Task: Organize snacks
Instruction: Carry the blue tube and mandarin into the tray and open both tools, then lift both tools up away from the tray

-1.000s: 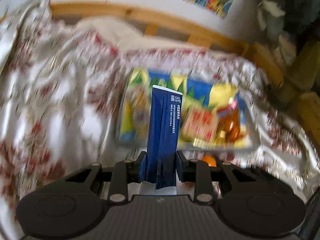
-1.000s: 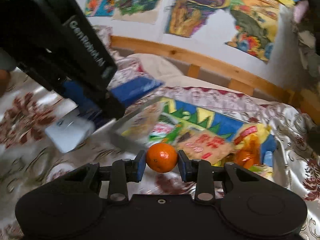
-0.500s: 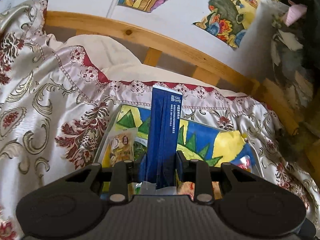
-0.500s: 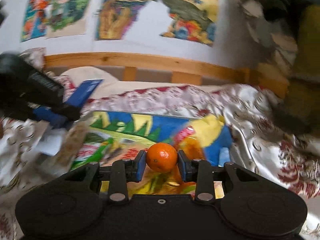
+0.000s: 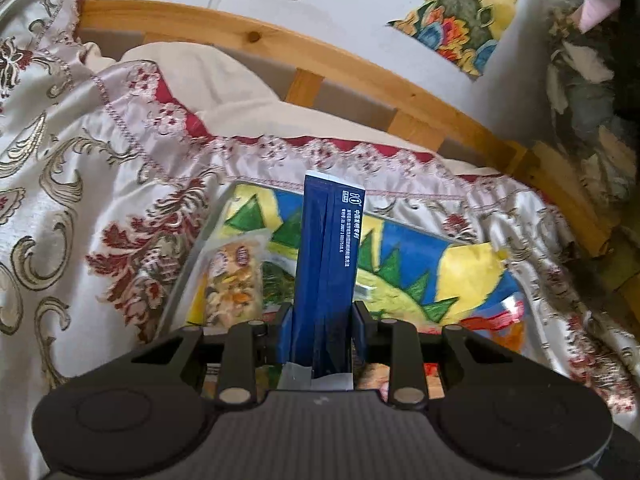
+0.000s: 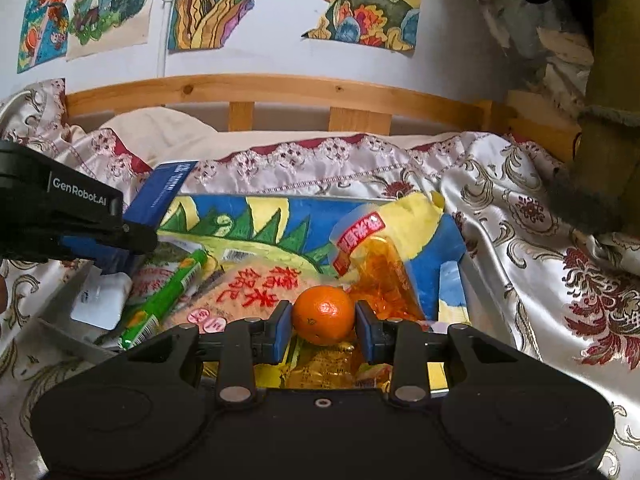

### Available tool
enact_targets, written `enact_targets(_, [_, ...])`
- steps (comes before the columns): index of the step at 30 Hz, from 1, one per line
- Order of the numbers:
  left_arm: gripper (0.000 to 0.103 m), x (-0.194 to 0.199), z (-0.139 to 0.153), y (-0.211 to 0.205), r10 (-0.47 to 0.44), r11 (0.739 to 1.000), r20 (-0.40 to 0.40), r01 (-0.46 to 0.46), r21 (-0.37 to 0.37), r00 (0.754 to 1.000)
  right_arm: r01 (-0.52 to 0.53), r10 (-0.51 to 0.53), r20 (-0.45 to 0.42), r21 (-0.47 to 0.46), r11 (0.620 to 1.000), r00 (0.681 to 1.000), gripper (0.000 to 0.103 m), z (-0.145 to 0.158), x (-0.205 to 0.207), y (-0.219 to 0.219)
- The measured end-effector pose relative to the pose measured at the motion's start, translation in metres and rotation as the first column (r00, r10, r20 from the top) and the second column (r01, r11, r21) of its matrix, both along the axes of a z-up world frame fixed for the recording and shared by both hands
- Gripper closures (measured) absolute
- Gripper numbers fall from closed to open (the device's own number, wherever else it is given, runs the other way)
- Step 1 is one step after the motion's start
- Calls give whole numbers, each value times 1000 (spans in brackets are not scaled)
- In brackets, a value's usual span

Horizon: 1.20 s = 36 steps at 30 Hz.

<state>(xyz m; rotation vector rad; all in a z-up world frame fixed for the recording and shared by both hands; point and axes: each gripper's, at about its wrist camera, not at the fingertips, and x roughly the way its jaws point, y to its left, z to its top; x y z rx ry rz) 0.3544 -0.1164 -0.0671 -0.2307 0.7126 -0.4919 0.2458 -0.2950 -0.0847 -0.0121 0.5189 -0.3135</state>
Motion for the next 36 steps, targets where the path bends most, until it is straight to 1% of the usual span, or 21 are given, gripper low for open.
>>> enact_targets(4, [70, 3, -3, 0, 13, 1000, -15, -13, 14, 1000, 5, -5, -15, 5, 1000, 1000, 67, -6, 2, -2])
enact_targets(10, [70, 1, -6, -4, 10, 999, -9, -9, 45, 1000, 1, -1, -19, 12, 1000, 1000, 67, -6, 2, -2])
enact_targets(15, [70, 0, -6, -5, 5, 998, -5, -5, 55, 1000, 2, -2, -19, 14, 1000, 1000, 66, -6, 2, -2])
enact_targets(22, [69, 2, -14, -9, 4, 996, -30, -1, 91, 1000, 2, -2, -21, 15, 1000, 1000, 65, -7, 3, -2])
enact_targets(27, [68, -3, -15, -13, -4, 993, -5, 4, 120, 1000, 6, -6, -18, 12, 1000, 1000, 64, -6, 3, -2])
enact_targets(30, [67, -4, -15, -13, 2, 993, -4, -1, 119, 1000, 8, -8, -16, 10, 1000, 1000, 61, -5, 2, -2])
enact_targets(33, [61, -4, -13, -11, 3, 994, -11, -2, 107, 1000, 6, -6, -9, 6, 1000, 1000, 55, -3, 1, -1])
enact_targets(35, [54, -5, -10, -10, 4, 995, -13, -3, 99, 1000, 7, -7, 0, -3, 1000, 1000, 44, -1, -1, 1])
enact_targets(36, [52, -6, -8, -10, 4, 995, -9, -3, 97, 1000, 7, -7, 7, -6, 1000, 1000, 43, 1, -2, 1])
